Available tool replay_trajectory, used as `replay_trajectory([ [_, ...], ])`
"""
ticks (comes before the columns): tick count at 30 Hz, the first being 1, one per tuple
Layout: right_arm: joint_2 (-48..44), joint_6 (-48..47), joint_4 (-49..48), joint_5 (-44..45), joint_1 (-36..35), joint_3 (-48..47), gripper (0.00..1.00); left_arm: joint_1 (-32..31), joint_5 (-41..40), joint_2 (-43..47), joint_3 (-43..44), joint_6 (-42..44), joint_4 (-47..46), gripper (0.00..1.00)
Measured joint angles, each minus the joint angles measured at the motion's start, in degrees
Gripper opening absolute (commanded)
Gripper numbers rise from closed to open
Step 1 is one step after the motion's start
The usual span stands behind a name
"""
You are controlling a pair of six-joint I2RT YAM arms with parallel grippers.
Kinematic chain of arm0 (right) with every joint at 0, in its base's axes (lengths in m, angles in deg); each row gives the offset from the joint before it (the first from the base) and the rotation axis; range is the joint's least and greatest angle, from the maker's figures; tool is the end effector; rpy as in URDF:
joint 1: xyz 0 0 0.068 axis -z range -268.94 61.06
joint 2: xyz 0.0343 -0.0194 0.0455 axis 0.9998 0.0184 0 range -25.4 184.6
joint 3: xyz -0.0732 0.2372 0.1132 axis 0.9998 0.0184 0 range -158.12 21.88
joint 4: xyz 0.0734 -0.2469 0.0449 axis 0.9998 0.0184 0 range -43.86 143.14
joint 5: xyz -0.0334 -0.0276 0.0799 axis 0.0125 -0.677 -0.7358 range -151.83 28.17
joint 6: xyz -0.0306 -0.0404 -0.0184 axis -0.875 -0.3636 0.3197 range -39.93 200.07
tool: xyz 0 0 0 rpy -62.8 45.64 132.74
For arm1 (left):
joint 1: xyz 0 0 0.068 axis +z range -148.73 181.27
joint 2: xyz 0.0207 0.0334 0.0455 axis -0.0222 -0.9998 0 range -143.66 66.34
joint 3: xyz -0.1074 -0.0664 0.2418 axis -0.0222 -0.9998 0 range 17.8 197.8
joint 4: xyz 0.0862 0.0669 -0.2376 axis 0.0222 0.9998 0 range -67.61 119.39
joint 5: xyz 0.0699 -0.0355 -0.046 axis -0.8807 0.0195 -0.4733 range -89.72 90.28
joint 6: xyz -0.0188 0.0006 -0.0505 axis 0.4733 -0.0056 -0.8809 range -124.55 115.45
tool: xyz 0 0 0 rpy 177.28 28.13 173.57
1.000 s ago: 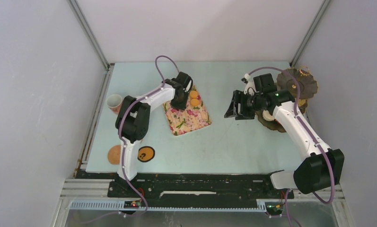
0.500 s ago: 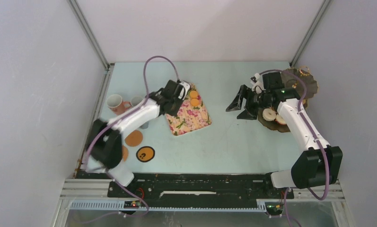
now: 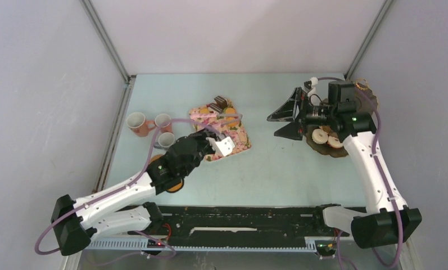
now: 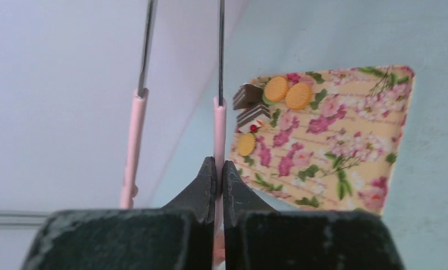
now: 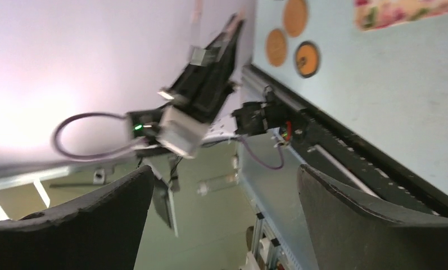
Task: Serve the afternoon tea
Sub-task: Pick up the clamp from the tray.
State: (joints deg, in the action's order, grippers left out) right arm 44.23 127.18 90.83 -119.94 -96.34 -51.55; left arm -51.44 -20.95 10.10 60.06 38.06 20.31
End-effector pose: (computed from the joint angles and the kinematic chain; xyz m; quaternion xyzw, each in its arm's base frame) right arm 0.2328 0.0608 0.3765 0.0803 0.8163 0.5591 0.1206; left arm 0.1498 -0.1755 0.3099 0.4860 0.5999 0.0880 0.6294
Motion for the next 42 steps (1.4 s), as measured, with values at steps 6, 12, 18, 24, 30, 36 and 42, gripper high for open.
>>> replay_trajectory([
  [6, -0.66, 8.00, -6.34, -7.87, -2.93, -1.05, 0.98, -6.01, -2.93, 6.64, -5.18, 14.82, -3.34, 0.00],
  [12, 2.16, 10.34, -6.08, -8.92, -8.59, -1.05, 0.96, -11.26, -4.44, 10.51, -5.51, 20.52, -4.37, 0.00],
  [18, 5.29, 12.24, -6.05, -7.41, -17.14, -1.05, 0.91, -15.17, -5.20, 10.82, -5.51, 21.99, -3.80, 0.00],
  [24, 6.34, 14.82, -7.96, -5.14, -21.86, -1.05, 0.81, -17.31, -5.20, 10.82, -5.51, 21.88, -2.80, 0.00],
  [30, 7.82, 15.78, -9.05, -2.93, -25.86, -1.05, 0.69, -18.97, -5.25, 10.69, -5.51, 21.79, -2.38, 0.00],
  [36, 9.11, 17.03, -11.41, -1.44, -27.36, -1.03, 0.56, -20.57, -5.57, 10.40, -5.51, 20.68, -1.73, 0.02],
  [42, 6.38, 21.97, -19.10, -0.15, -27.36, 4.63, 0.51, -21.09, -6.19, 10.40, -5.51, 19.04, -1.88, 0.08],
])
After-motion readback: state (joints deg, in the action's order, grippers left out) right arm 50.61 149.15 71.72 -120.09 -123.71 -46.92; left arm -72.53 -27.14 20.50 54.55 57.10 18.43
